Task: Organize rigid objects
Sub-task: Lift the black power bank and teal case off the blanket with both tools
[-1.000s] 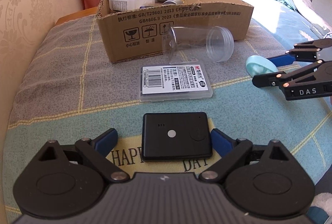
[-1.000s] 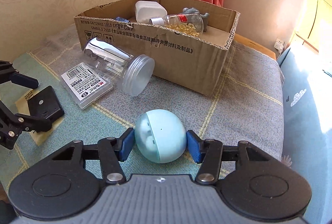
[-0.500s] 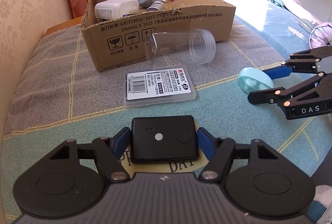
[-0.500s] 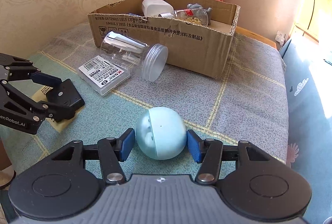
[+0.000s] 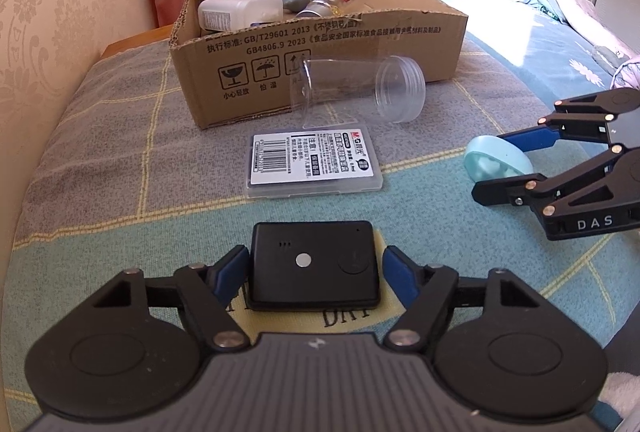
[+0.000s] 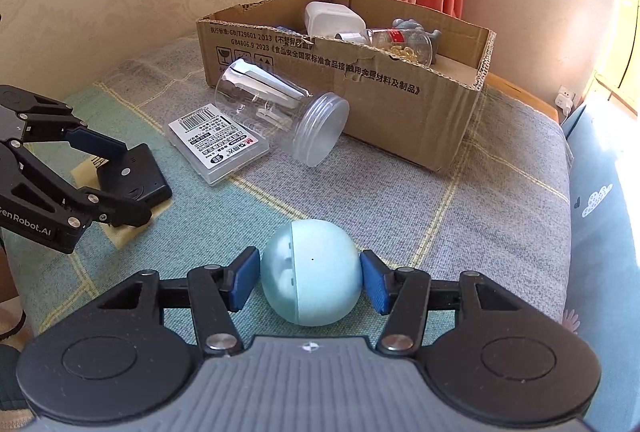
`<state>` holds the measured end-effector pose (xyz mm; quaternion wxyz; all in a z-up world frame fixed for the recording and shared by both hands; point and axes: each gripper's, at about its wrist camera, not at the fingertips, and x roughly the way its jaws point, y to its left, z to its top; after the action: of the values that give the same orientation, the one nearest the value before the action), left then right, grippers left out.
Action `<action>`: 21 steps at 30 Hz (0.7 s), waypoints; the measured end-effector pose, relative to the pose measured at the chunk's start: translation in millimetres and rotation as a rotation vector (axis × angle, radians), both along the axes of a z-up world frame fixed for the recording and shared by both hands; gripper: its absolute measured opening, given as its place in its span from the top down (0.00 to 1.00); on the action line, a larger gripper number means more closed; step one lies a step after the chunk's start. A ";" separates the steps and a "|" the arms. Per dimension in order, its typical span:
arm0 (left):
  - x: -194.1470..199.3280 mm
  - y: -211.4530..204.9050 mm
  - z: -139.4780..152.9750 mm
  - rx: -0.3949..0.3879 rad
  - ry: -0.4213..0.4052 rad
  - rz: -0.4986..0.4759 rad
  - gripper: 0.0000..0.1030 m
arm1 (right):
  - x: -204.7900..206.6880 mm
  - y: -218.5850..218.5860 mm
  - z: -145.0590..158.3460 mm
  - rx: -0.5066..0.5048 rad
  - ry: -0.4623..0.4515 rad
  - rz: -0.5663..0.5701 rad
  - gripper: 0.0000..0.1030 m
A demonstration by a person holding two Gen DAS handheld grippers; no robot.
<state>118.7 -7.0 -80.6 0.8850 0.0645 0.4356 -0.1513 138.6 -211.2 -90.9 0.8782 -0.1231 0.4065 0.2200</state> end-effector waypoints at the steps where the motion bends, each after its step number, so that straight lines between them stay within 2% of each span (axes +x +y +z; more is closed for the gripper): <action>1: 0.4 -0.4 0.1 0.001 0.000 0.002 0.29 | 0.1 0.3 0.0 -0.001 0.000 0.000 0.42; 17: 3.2 -1.0 0.5 0.007 0.002 -0.030 0.30 | -0.5 0.1 0.4 -0.001 0.001 -0.001 0.41; 21: 4.6 -0.2 -0.4 0.015 0.001 -0.043 0.27 | -0.9 0.2 0.8 -0.002 0.003 0.001 0.41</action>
<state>123.2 -7.2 -81.0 0.8808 0.0804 0.4358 -0.1670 137.6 -211.0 -90.1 0.8772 -0.1240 0.4081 0.2204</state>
